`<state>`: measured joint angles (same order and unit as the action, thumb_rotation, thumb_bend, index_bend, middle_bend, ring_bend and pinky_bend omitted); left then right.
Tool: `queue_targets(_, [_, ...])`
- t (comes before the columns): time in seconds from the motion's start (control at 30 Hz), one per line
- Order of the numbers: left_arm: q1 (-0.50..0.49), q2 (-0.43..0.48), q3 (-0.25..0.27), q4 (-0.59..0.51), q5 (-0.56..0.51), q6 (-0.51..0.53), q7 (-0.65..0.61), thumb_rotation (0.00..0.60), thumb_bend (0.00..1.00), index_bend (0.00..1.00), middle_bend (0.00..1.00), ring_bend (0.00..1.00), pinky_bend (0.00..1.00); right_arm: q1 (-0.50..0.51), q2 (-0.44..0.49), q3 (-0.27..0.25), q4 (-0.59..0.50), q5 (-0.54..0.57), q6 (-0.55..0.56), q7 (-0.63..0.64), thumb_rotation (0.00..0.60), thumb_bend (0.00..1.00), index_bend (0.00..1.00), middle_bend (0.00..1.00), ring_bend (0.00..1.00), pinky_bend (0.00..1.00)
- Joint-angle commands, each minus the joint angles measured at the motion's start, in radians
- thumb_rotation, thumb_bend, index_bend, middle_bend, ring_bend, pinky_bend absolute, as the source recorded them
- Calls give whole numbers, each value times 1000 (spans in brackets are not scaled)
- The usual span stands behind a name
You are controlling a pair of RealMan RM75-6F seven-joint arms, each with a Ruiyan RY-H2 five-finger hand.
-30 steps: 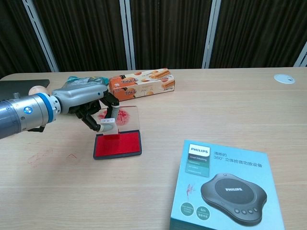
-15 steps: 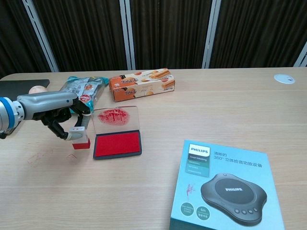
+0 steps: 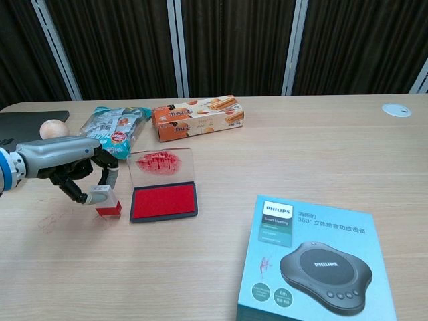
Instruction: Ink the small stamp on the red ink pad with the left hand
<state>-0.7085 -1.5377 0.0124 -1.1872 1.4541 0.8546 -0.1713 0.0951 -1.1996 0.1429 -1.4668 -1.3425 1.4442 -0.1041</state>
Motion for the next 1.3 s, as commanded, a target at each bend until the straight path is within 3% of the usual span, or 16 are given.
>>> queue_targets(0.03, [4, -13, 4, 16, 3, -2, -5, 600, 451, 591, 531, 862, 903, 0, 0, 0, 2, 1, -1, 1, 600, 0, 0, 0, 0, 0])
queue_targets(0.23, [6, -26, 9, 37, 12, -3, -15, 600, 449, 534, 502, 860, 902, 0, -1, 1, 3, 3, -2, 3, 600, 0, 0, 0, 0, 0])
queue_targets(0.5, [11, -30, 14, 49, 21, 1, -17, 600, 298, 445, 452, 859, 901, 0, -1, 0, 2, 4, -2, -2, 600, 0, 0, 0, 0, 0])
queue_targets(0.73, [19, -16, 9, 39, 36, 35, -31, 600, 268, 413, 424, 852, 893, -1, 0, 0, -1, 2, 1, -1, 600, 0, 0, 0, 0, 0])
queue_targets(1.13, [61, 157, -30, -151, 87, 221, -36, 600, 200, 392, 396, 831, 877, -11, 21, -1, -46, -23, 33, 7, 600, 0, 0, 0, 0, 0])
queue_targets(1.23, [91, 226, -40, -222, 90, 287, -9, 600, 98, 353, 327, 765, 826, -16, 32, -3, -66, -36, 47, 11, 600, 0, 0, 0, 0, 0])
queue_targets(1.3, [117, 266, -45, -265, 83, 326, 19, 600, 18, 276, 215, 635, 694, -18, 38, -3, -78, -43, 55, 17, 600, 0, 0, 0, 0, 0])
